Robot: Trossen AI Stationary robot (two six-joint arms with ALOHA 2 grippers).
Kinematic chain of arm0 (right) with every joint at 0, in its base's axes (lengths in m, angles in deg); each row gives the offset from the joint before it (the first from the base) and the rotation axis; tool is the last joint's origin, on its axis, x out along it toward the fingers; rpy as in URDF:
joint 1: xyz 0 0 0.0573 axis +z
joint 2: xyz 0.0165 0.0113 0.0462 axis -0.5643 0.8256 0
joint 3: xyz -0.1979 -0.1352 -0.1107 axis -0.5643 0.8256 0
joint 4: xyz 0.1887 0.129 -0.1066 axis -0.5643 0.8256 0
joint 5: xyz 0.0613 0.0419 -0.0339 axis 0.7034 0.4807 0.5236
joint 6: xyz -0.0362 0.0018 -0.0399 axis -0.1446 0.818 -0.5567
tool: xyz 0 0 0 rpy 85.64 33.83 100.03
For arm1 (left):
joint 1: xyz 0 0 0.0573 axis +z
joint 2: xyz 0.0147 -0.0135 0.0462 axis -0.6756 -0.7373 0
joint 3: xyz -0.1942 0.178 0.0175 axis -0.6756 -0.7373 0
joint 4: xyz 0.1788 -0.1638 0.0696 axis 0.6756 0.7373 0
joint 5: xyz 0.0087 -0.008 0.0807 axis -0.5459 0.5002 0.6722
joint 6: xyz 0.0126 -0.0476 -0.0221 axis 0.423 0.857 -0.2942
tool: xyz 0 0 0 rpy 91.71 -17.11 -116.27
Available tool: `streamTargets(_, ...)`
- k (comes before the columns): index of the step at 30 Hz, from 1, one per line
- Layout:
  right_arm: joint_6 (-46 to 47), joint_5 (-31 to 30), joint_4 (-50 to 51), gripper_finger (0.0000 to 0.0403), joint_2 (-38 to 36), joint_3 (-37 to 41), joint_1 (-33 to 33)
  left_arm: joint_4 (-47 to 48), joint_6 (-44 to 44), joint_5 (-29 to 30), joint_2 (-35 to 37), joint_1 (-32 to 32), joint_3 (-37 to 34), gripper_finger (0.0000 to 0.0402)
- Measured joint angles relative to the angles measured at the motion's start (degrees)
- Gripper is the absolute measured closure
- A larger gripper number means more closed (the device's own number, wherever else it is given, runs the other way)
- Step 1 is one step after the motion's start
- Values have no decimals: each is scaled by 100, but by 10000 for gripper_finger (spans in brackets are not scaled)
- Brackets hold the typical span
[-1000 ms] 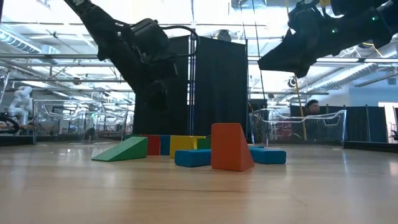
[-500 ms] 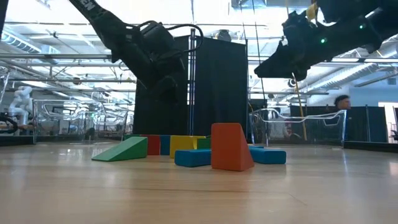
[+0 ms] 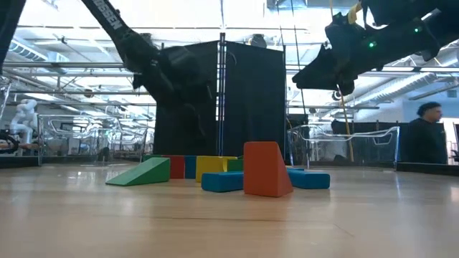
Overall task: Sort blocks by size
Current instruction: Put the blue rectangular block into the top right transparent bin
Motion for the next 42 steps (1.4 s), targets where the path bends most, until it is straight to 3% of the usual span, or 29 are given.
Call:
streamTargets(22, 66, 15, 313, 252, -2, -1, 0, -107, -324, 0, -606, -57, 4, 136)
streamTargets(42, 20, 155, 281, 252, -4, 1, 2, -171, 160, -73, -619, -62, 4, 271)
